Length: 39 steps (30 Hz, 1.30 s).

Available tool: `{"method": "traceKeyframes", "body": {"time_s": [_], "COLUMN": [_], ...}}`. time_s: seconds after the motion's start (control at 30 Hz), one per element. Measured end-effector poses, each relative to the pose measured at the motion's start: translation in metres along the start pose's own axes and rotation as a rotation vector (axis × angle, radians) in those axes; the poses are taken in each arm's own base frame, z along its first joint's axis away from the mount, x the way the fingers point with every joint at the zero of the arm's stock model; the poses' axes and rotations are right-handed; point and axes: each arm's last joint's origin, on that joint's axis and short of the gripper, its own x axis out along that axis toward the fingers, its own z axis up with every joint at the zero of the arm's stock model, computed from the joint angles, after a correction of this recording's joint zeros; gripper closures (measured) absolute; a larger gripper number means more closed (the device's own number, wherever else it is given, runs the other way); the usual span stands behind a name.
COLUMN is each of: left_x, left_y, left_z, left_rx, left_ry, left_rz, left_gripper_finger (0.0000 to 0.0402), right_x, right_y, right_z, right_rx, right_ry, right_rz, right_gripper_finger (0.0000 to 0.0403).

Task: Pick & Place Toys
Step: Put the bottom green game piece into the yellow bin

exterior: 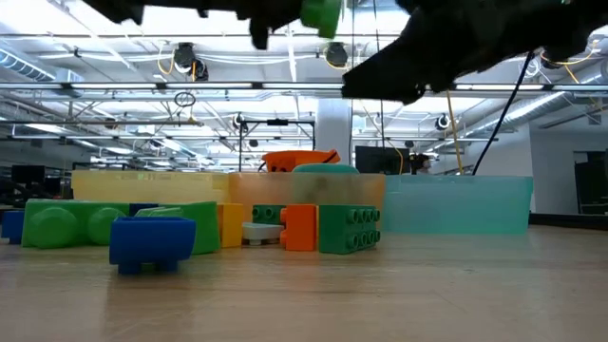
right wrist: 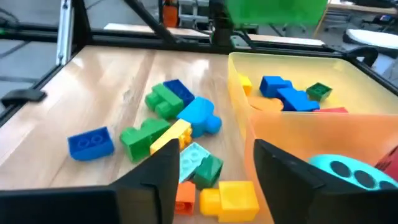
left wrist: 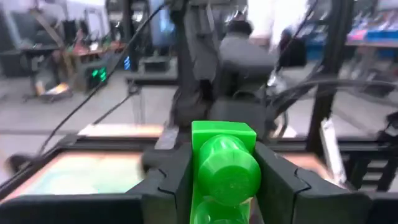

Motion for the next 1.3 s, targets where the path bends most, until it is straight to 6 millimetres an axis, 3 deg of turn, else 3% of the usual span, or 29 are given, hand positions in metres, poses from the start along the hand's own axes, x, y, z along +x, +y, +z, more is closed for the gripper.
{"method": "traceKeyframes", "body": {"time_s": [0.2, 0.27, 0.43, 0.73, 0.9, 1.3], "left_x": [-0.033, -0.047, -0.082, -0.132, -0.142, -0.142], "left_y": [0.008, 0.014, 0.032, 0.072, 0.09, 0.123], "left_z": [0.024, 0.021, -0.001, -0.072, -0.095, -0.118], "left_rx": [0.04, 0.04, -0.012, -0.241, -0.292, -0.281], "left_ry": [0.07, 0.113, 0.115, 0.099, 0.14, 0.247], "left_rz": [0.157, 0.245, 0.401, 0.64, 0.756, 0.87], "left_gripper_finger": [0.0271, 0.0271, 0.0271, 0.0271, 0.0271, 0.0271], "right_x": [-0.018, -0.023, -0.031, -0.032, -0.032, -0.032], "right_y": [-0.001, -0.002, 0.0, 0.0, 0.0, 0.0], "right_z": [0.008, 0.011, 0.016, 0.019, 0.02, 0.02], "right_rx": [0.008, 0.036, 0.05, 0.038, 0.041, 0.042], "right_ry": [0.064, 0.063, 0.068, 0.042, 0.033, 0.03], "right_rz": [0.011, 0.014, 0.027, 0.032, 0.033, 0.032], "right_gripper_finger": [0.0195, 0.0191, 0.0189, 0.0199, 0.0199, 0.0202]}}
